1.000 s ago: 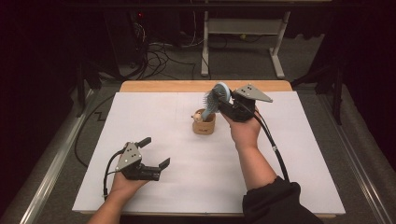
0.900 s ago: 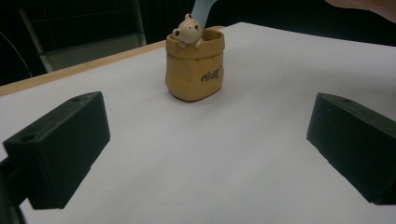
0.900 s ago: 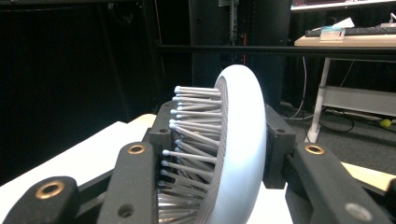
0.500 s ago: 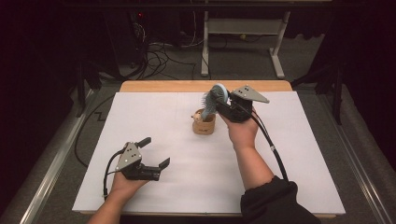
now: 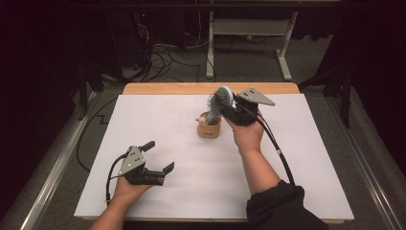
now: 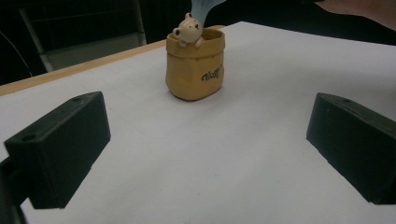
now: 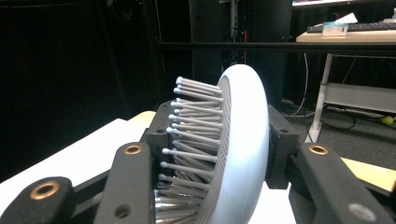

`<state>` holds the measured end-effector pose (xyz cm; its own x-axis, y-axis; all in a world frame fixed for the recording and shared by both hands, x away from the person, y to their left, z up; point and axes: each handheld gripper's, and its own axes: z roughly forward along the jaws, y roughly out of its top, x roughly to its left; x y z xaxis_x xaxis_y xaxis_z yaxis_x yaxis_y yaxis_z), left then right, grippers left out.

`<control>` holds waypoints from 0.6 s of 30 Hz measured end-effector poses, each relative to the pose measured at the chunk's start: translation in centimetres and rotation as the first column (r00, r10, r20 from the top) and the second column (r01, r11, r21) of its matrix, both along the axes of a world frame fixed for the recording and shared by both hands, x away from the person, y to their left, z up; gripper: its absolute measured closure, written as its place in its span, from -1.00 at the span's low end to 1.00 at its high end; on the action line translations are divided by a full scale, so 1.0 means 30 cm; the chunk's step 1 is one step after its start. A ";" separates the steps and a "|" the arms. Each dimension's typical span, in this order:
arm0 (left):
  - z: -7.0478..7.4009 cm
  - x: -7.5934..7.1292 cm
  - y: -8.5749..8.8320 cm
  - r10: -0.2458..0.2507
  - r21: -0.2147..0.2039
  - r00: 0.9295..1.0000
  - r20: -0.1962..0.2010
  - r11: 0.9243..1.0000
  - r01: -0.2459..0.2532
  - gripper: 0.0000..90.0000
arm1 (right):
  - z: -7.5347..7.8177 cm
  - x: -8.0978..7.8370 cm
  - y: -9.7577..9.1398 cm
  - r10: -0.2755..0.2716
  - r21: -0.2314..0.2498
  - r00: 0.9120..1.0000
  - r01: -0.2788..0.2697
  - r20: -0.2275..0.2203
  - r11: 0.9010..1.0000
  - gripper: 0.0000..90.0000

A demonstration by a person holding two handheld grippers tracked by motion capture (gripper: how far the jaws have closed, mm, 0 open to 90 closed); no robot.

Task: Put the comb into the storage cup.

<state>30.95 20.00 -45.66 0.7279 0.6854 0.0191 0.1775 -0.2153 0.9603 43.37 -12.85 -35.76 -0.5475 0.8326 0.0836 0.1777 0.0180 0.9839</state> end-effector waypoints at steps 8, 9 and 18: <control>0.000 0.000 0.000 -0.001 0.000 1.000 0.000 1.000 0.001 -1.00 | -0.002 0.004 -0.001 -0.014 0.002 1.000 0.014 -0.005 1.000 0.18; 0.000 0.000 0.000 -0.002 0.000 1.000 -0.001 1.000 0.002 -0.99 | -0.003 0.005 -0.002 -0.016 0.004 1.000 0.016 -0.007 1.000 0.18; -0.001 0.000 0.000 -0.005 -0.002 1.000 -0.004 1.000 0.005 -1.00 | 0.000 0.010 -0.014 -0.017 0.003 1.000 0.018 -0.025 1.000 0.14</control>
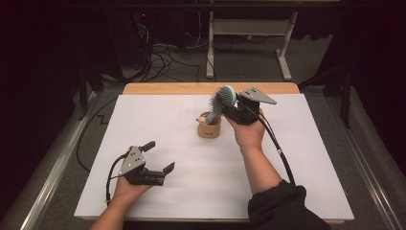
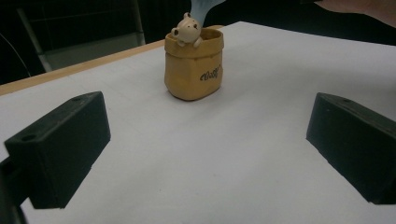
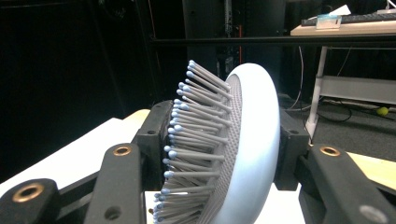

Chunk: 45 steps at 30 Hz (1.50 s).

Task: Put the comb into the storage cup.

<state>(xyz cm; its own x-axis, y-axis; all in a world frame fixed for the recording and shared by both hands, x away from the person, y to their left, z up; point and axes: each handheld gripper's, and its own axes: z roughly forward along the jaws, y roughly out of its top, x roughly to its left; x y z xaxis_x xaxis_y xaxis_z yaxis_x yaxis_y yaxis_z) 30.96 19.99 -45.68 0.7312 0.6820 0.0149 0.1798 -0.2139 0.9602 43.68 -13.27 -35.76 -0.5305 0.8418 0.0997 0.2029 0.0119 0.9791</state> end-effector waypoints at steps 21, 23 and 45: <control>-0.002 0.000 -0.002 -0.008 0.003 1.000 -0.001 1.000 0.008 -0.99 | 0.001 0.009 -0.026 -0.020 -0.006 0.999 0.020 -0.041 1.000 0.01; -0.002 0.000 -0.002 -0.008 0.003 1.000 -0.001 1.000 0.008 -0.99 | -0.002 0.010 -0.028 -0.026 -0.004 0.999 0.026 -0.041 1.000 0.00; 0.000 0.000 0.002 -0.009 -0.009 1.000 -0.003 1.000 0.009 -0.98 | -0.012 0.005 -0.079 -0.065 0.018 0.996 0.067 -0.062 0.998 -0.15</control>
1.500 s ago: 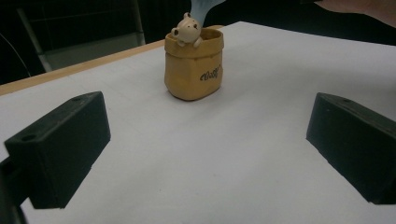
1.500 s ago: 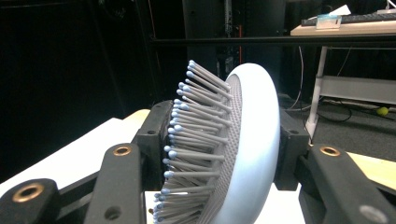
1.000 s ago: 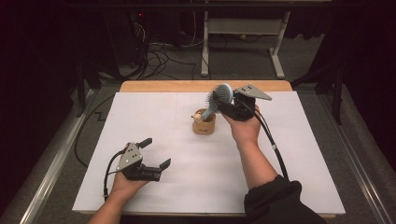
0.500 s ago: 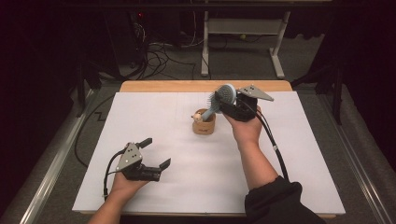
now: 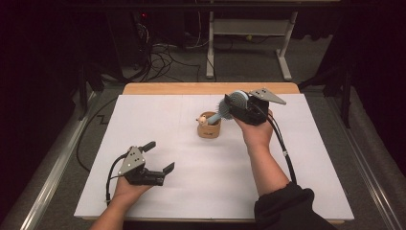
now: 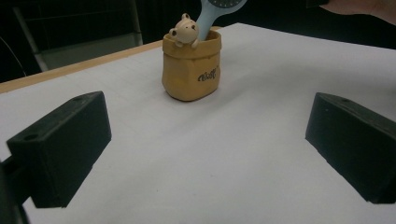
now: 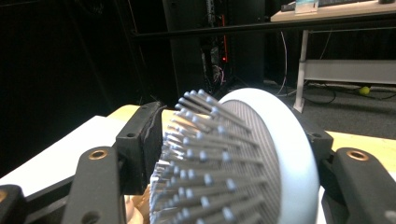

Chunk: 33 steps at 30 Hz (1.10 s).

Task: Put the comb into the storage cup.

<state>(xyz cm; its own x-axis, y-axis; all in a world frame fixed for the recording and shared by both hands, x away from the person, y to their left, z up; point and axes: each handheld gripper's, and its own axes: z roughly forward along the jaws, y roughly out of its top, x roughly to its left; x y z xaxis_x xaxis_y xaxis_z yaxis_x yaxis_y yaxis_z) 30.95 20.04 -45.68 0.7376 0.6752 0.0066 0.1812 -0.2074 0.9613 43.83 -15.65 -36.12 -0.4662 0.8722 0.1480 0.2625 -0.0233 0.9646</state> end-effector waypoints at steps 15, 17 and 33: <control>0.001 0.001 0.003 0.008 0.001 1.000 0.004 1.000 -0.008 -0.98 | -0.027 0.000 -0.009 -0.016 -0.017 1.000 0.015 -0.014 1.000 -0.17; 0.001 0.001 0.003 0.008 0.003 1.000 0.005 1.000 -0.008 -0.98 | -0.029 -0.001 -0.008 -0.013 -0.018 1.000 0.013 -0.015 1.000 -0.18; 0.002 0.001 0.005 0.014 -0.001 1.000 0.005 1.000 -0.014 -0.99 | -0.025 -0.005 -0.009 -0.012 -0.046 1.000 0.012 0.006 0.999 -0.45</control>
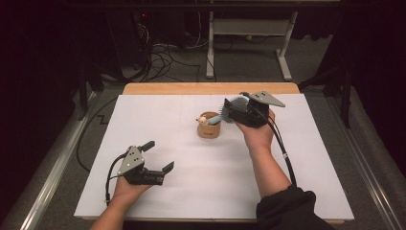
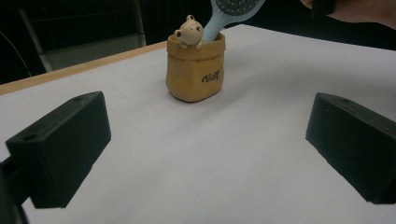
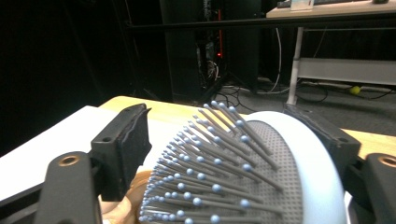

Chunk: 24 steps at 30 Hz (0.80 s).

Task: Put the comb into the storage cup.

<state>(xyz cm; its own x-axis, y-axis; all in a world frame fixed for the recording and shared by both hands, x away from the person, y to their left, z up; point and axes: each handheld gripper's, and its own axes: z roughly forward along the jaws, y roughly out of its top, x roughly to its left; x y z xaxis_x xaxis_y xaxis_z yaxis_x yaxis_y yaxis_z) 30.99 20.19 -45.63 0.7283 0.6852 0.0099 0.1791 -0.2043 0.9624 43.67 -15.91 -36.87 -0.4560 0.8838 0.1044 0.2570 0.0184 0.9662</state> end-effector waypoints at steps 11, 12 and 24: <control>-0.004 0.003 -0.003 -0.001 0.004 1.000 -0.005 1.000 0.001 -0.99 | 0.016 -0.010 -0.019 -0.003 -0.017 1.000 0.003 -0.001 1.000 -0.53; -0.004 0.003 -0.003 0.000 0.004 1.000 -0.005 1.000 0.000 -0.99 | 0.018 -0.012 -0.019 -0.002 -0.020 1.000 0.002 0.000 1.000 -0.53; -0.005 0.005 -0.002 0.006 0.004 1.000 -0.006 1.000 -0.006 -0.99 | 0.046 -0.042 -0.030 -0.001 -0.065 1.000 0.003 0.024 0.998 -0.75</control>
